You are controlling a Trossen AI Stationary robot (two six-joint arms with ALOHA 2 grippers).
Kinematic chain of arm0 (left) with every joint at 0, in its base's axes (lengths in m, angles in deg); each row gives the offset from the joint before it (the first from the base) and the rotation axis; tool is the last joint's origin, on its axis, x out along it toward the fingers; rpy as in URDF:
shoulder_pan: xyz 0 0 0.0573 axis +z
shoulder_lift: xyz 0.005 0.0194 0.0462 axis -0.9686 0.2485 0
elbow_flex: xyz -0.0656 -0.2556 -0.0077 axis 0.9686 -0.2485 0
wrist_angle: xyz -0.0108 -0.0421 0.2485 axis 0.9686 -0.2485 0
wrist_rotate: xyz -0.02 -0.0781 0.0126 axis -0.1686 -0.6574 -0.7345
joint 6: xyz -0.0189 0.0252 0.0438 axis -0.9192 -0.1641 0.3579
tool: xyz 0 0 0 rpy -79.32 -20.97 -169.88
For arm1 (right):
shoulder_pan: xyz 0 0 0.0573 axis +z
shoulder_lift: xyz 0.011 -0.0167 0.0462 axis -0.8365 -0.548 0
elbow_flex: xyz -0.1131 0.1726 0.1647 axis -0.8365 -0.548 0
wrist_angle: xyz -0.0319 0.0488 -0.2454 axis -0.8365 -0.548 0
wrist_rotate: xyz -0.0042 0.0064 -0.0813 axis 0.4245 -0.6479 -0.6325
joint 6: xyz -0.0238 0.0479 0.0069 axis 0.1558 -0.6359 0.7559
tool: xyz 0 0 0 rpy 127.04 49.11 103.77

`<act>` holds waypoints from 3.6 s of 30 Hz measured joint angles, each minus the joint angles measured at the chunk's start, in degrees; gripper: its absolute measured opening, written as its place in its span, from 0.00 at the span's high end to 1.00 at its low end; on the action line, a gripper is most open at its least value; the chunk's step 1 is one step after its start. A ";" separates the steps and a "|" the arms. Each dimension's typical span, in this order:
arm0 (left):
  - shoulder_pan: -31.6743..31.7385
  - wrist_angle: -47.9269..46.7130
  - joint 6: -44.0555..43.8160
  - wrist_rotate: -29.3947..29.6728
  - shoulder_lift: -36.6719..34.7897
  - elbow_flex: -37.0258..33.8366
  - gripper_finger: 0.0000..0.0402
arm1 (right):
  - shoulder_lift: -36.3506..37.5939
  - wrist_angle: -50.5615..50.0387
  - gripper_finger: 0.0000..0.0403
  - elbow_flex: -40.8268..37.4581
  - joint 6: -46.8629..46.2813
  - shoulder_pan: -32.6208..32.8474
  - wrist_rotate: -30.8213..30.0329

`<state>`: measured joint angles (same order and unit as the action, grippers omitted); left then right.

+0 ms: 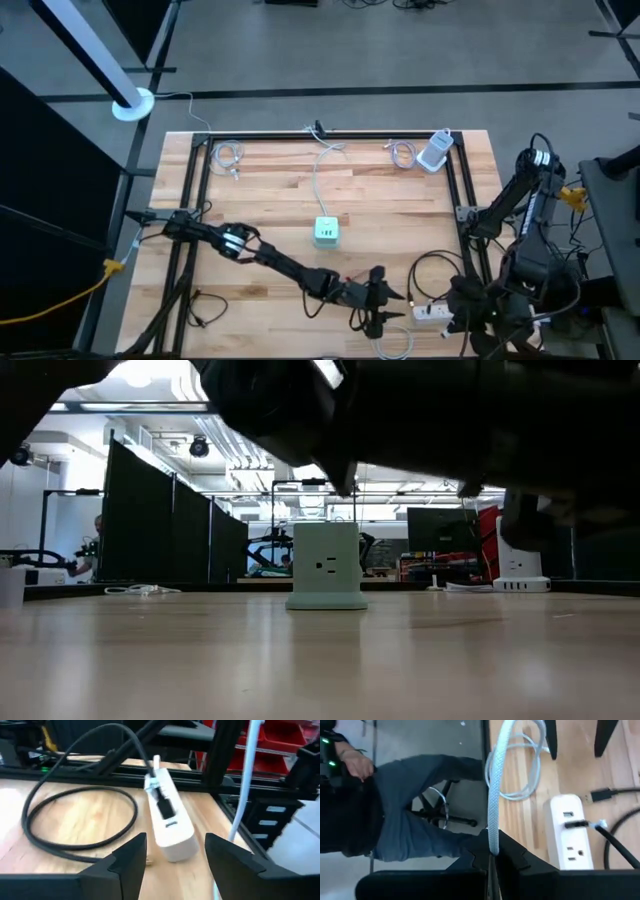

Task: Insert USB
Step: Insert the green charger cable into the pink outlet extension

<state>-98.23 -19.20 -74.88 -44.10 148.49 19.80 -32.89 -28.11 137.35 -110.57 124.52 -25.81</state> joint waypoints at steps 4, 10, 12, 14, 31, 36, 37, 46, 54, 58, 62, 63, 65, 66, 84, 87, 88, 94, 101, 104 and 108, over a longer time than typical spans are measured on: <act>-0.32 0.51 0.16 1.23 1.23 1.94 0.54 | -0.23 0.11 1.00 -2.76 -3.17 0.00 3.48; -0.48 -1.25 1.25 0.98 2.72 2.82 0.60 | -5.34 0.04 1.00 -5.72 -6.60 -0.28 10.54; -0.46 -2.63 1.29 1.01 2.61 2.82 0.62 | -7.68 0.12 1.00 -5.72 -6.42 -0.28 12.12; -0.46 -3.43 1.39 1.00 2.61 2.82 0.64 | -9.55 0.21 1.00 -5.72 -5.80 -0.31 12.53; -1.21 -11.74 2.06 -0.09 0.27 2.82 0.73 | -16.92 -5.17 1.00 -5.70 14.58 -11.34 13.62; -1.18 -13.09 1.47 2.19 0.25 2.82 0.72 | -15.78 -6.28 1.00 -5.71 16.03 -12.84 12.86; -1.07 -13.84 1.29 3.07 0.25 2.82 0.72 | -15.31 -6.44 1.00 -5.57 15.13 -12.50 12.98; 1.50 -14.05 3.35 4.90 0.16 2.82 0.67 | -9.74 -15.92 1.00 -2.53 2.11 -7.27 18.76; 3.29 -14.00 4.61 4.89 0.16 2.82 0.66 | -9.25 -23.76 1.00 -3.25 -1.99 -6.73 31.03; 3.32 -15.02 4.79 4.87 0.16 2.82 0.68 | -9.30 -23.74 1.00 -4.84 -2.94 -6.70 34.07; 3.32 -15.50 4.81 4.70 0.16 2.82 0.71 | -10.25 -23.69 1.00 -6.76 -2.46 -6.46 34.30; 3.32 -15.63 4.81 4.67 0.16 2.82 0.71 | -10.47 -23.45 1.00 -7.21 -2.46 -6.39 34.26; 3.32 -16.65 4.78 4.50 0.16 2.82 0.72 | -10.95 -22.25 1.00 -8.11 -2.49 -6.13 34.17; 3.32 -17.01 4.79 4.48 0.16 2.82 0.73 | -11.11 -21.26 1.00 -8.66 -2.48 -5.94 34.06; 3.17 -18.22 4.33 3.51 0.16 2.82 0.69 | -11.04 -7.95 1.00 -11.00 -6.68 -3.45 25.98; 3.17 -17.26 4.32 0.35 0.16 2.82 0.70 | -11.11 -7.90 1.00 -11.29 -6.53 -3.39 24.80; 3.16 -16.88 4.32 -0.92 0.16 2.82 0.70 | -11.20 -7.79 1.00 -11.47 -6.10 -3.44 24.54; 2.10 -16.36 4.72 -3.15 0.16 2.82 0.72 | -14.25 -6.65 1.00 -11.95 -3.09 -4.06 23.84; 1.05 -15.42 5.56 -2.11 0.16 2.82 0.70 | -15.96 -6.16 1.00 -11.84 -0.28 -4.96 23.82; 1.16 -14.33 6.76 -1.22 0.18 2.82 0.63 | -15.89 -5.80 1.00 -11.89 -0.01 -5.25 23.27; 1.45 -12.12 7.30 -1.14 0.82 2.82 0.50 | -15.89 -5.66 1.00 -11.91 -0.02 -5.27 23.03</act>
<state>-96.78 -31.33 -67.59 -45.24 149.31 22.62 -48.78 -33.78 125.44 -110.60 119.25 -2.78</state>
